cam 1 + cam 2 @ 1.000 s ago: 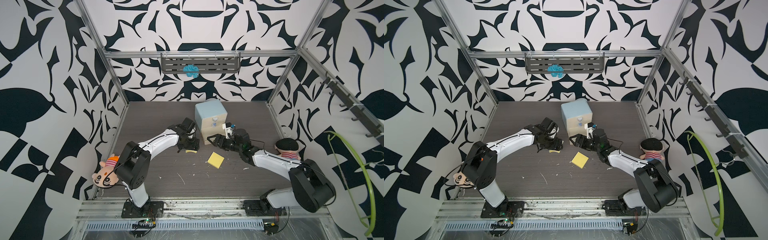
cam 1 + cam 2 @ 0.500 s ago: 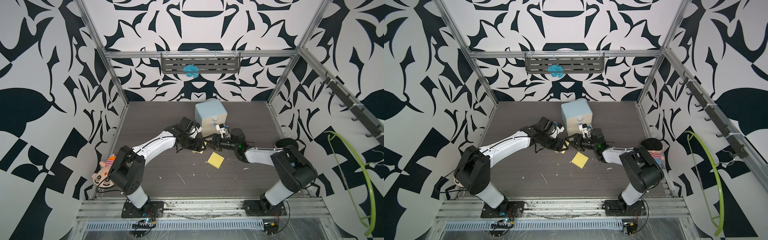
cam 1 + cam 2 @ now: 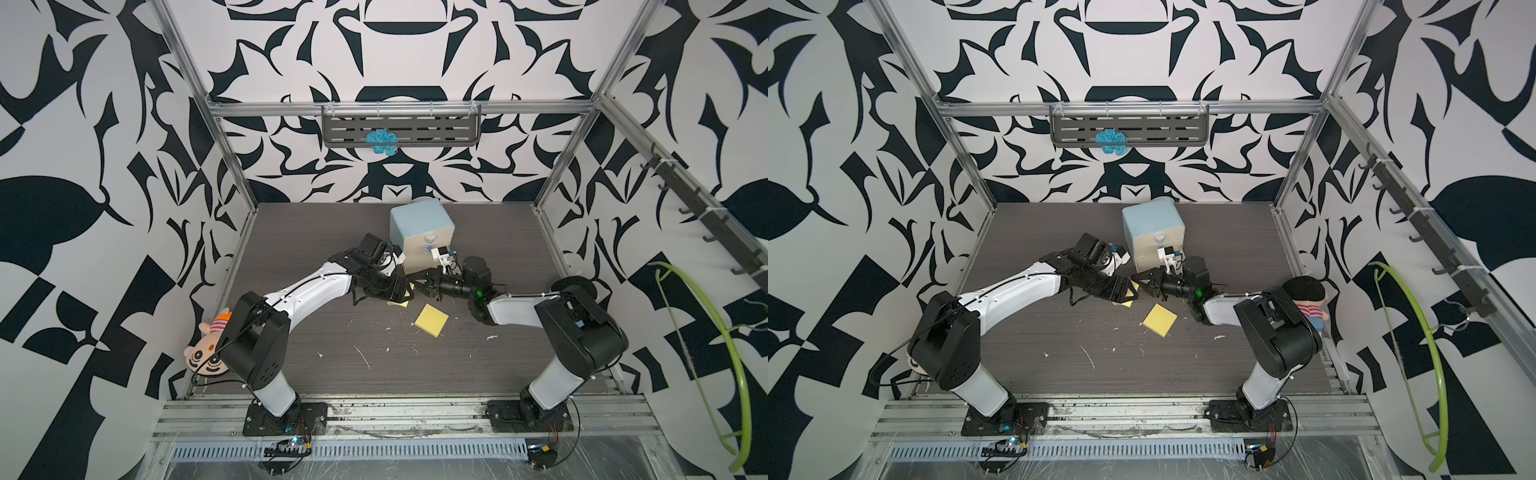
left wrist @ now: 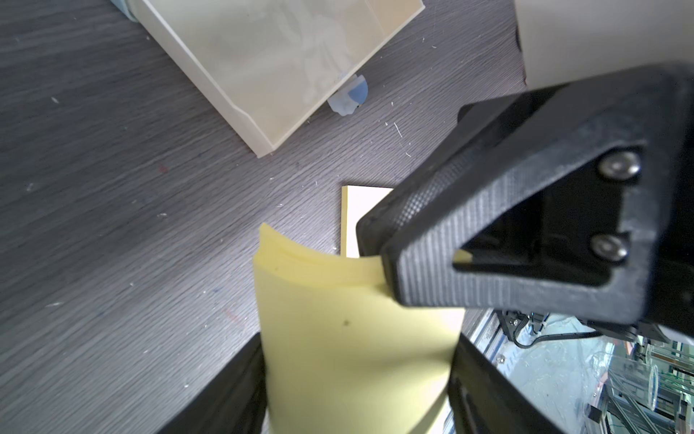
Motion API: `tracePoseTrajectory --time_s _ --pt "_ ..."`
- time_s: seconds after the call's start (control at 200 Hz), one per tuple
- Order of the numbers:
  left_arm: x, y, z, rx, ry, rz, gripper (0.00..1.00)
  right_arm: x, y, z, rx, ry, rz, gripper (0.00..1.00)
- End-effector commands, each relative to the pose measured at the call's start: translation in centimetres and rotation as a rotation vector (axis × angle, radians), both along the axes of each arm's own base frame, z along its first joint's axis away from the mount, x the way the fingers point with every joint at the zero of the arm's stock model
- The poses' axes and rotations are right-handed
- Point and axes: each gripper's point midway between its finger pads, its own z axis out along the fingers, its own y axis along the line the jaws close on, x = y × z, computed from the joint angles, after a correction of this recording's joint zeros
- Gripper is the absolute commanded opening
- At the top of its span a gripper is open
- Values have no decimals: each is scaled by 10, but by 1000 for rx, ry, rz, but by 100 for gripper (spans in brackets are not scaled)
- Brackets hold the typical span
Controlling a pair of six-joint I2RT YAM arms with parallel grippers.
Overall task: Please put the sticky notes in the drawer by color
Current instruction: Pick up the sticky notes from the center of the board, then place the sticky notes in the drawer.
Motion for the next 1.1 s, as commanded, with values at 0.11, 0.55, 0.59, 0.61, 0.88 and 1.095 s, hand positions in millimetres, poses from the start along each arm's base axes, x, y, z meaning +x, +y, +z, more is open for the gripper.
tracePoseTrajectory --time_s 0.11,0.55,0.59,0.61,0.88,1.095 --pt "7 1 18 -24 -80 5 83 4 -9 10 -32 -57 -34 2" --pt "-1 5 71 -271 -548 -60 99 52 -59 1 -215 -96 -278 0" --pt "-3 5 73 -291 -584 -72 99 58 -63 -2 -230 -91 -316 0" --pt "-4 6 73 -295 -598 -74 99 61 -65 -3 -236 -89 -336 0" --pt "-2 6 61 -276 -610 -70 99 94 -86 -19 -234 -30 -575 0" --pt "-1 4 56 -274 -606 -72 99 109 -84 -32 -182 13 -645 0"
